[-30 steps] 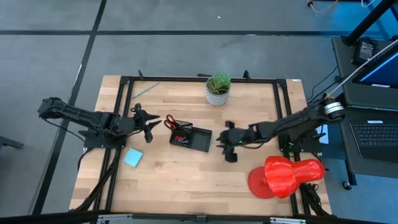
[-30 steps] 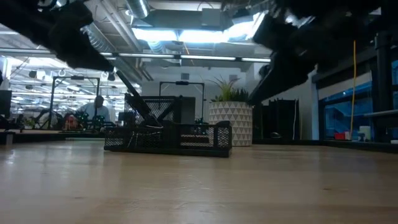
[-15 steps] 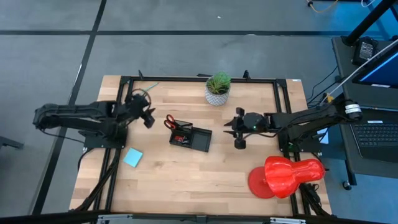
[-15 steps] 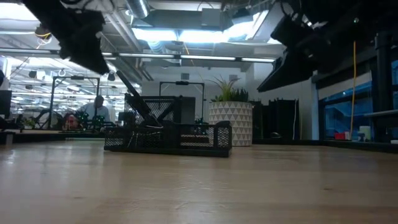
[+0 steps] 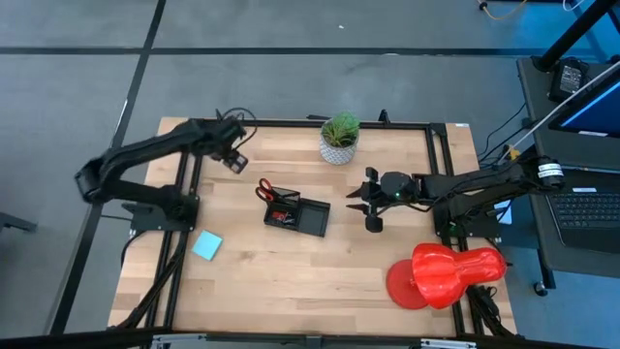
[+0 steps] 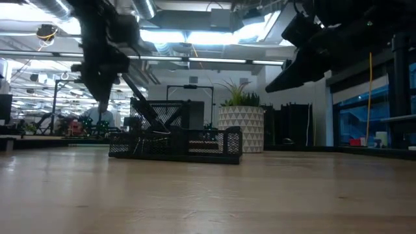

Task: Pick and place office supplies into organizer
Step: Put the pencil into the top left section of the desk organizer

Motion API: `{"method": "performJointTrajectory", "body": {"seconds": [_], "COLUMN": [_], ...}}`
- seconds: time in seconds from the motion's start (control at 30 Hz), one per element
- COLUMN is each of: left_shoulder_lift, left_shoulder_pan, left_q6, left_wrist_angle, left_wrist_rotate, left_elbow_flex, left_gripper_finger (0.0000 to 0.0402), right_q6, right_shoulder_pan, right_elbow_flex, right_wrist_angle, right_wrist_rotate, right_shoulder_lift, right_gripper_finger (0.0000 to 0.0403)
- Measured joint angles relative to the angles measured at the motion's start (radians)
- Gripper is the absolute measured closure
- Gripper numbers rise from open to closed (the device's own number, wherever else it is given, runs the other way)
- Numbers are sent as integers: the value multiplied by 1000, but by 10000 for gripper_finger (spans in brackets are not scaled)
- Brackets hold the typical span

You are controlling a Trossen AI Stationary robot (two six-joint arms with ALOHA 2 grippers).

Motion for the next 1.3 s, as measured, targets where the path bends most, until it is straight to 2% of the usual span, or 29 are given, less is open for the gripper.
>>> {"method": "performJointTrajectory", "body": {"seconds": [0.23,0.4,0.67,1.07,1.3], "left_shoulder_lift": [249,403,591,737,757], "left_shoulder_pan": [196,261,351,431,448], "left_q6": [49,141,147,246,256], "left_wrist_angle": [2,10,20,19,18], "left_wrist_rotate": [4,5,10,87,118], "left_elbow_flex": [98,179,278,330,352], "left_gripper_finger": [240,240,240,240,247], "right_q6": [-31,-32,-32,-32,-33], "right_shoulder_pan": [-3,-26,-59,-64,-64], "right_elbow_flex": [0,0,0,0,0], "right_wrist_angle": [11,16,15,14,14], "right_wrist_rotate": [0,0,0,0,0], "right_shoulder_lift": [0,0,0,0,0], "right_gripper_finger": [267,267,267,267,267]}}
